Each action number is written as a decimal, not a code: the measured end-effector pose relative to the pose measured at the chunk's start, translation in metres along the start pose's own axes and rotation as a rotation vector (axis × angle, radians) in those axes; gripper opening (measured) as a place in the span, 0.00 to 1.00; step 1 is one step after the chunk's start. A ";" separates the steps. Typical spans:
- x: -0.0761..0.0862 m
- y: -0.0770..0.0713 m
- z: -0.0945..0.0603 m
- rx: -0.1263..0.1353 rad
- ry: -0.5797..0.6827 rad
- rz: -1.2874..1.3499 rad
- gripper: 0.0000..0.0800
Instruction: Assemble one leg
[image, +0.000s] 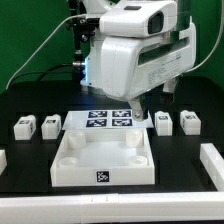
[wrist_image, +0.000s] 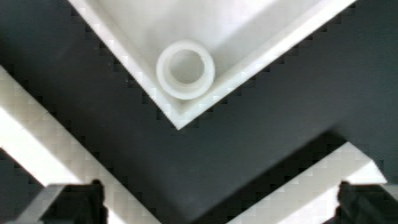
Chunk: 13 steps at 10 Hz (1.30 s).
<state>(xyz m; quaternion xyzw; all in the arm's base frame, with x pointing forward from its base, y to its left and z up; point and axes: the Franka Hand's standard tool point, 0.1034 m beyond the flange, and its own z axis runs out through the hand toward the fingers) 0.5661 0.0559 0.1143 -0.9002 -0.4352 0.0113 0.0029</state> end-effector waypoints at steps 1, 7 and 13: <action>0.000 0.000 0.000 0.000 0.000 0.000 0.81; -0.054 -0.034 0.024 -0.033 0.011 -0.465 0.81; -0.084 -0.031 0.037 -0.034 0.009 -0.680 0.81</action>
Offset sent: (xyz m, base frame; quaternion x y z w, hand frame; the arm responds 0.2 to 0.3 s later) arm 0.0000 0.0000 0.0000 0.0000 0.0000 -0.0899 0.9960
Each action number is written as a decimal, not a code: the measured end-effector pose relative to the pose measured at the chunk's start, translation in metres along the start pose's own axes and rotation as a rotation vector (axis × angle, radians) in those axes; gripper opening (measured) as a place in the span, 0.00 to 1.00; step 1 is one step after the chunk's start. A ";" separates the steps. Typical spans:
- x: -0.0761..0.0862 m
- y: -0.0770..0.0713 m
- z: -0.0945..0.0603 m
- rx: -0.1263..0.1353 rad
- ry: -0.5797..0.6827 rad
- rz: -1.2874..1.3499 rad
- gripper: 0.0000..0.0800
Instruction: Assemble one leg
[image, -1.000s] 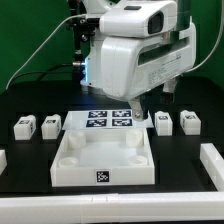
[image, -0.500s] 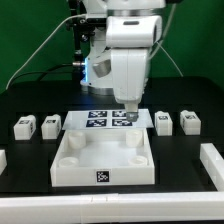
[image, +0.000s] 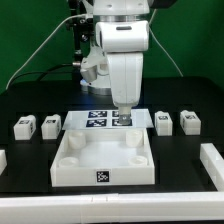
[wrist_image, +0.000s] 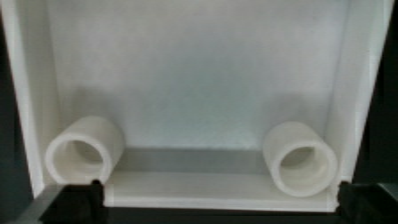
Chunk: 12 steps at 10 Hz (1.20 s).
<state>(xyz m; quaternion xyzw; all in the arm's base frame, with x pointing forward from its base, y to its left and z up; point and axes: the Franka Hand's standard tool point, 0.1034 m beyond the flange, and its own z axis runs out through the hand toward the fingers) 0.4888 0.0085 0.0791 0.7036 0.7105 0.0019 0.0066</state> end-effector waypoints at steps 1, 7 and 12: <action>-0.010 -0.020 0.013 0.017 -0.001 0.008 0.81; -0.032 -0.064 0.072 0.034 0.023 0.027 0.81; -0.032 -0.065 0.072 0.035 0.023 0.028 0.34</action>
Offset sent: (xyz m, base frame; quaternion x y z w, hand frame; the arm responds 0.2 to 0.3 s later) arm -0.0375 -0.0208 -0.0482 -0.0265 0.0398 -0.0312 0.9984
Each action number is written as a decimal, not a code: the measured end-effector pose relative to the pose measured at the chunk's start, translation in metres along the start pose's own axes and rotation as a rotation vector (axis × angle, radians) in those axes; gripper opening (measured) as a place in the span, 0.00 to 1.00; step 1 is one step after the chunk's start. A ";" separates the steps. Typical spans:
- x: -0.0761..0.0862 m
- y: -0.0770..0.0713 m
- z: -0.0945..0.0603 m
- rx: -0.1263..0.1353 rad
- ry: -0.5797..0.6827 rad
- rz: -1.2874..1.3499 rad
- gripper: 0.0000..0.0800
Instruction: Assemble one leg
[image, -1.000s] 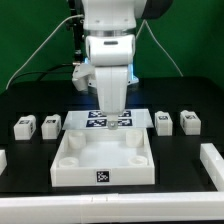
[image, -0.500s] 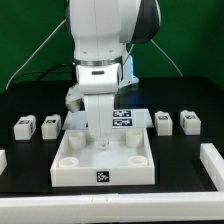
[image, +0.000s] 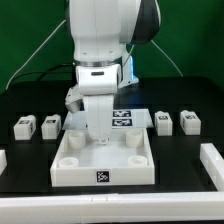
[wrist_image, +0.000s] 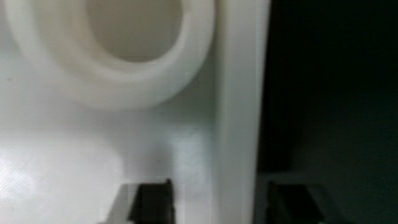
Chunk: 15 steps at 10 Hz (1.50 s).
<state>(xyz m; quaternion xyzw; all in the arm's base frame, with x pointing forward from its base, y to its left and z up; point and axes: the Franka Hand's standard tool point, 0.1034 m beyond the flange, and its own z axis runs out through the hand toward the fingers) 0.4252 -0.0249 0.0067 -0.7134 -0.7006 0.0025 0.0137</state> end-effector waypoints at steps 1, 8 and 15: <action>0.000 0.000 0.000 0.000 0.000 0.000 0.12; 0.000 0.000 0.000 -0.002 0.000 0.000 0.07; 0.083 0.062 -0.005 -0.051 0.035 -0.013 0.07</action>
Offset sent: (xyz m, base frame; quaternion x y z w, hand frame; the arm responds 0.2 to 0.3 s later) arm 0.0000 0.0000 0.0000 0.0000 0.0000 0.0000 1.0000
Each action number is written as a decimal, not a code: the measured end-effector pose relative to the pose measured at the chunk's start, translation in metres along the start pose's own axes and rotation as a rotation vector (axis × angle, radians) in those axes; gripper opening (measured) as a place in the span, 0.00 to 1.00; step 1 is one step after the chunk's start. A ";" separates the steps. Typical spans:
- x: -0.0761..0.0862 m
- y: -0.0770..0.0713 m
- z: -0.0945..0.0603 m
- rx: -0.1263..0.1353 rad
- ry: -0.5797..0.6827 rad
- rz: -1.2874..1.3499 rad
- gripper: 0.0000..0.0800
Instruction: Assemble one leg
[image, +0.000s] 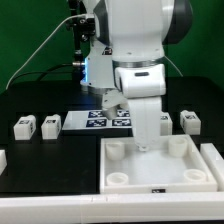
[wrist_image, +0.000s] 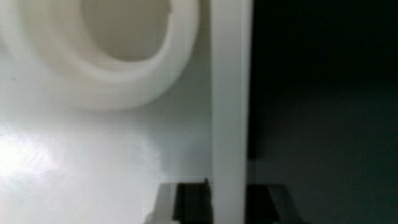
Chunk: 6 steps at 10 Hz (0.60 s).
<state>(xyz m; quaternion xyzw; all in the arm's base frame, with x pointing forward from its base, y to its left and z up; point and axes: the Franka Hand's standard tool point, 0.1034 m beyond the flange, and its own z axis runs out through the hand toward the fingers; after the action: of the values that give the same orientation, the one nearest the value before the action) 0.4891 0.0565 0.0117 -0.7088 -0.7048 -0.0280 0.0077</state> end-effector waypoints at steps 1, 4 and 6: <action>0.005 0.004 0.001 0.000 0.004 -0.002 0.07; 0.007 0.007 0.005 -0.001 0.005 0.008 0.07; 0.007 0.007 0.005 -0.001 0.003 0.005 0.07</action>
Offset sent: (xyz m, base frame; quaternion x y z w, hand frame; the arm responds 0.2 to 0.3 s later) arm 0.0207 0.0185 -0.0022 -0.0239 -0.0104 -0.0296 0.9992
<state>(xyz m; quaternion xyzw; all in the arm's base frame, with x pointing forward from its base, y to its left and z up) 0.4964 0.0634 0.0072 -0.7104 -0.7031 -0.0294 0.0087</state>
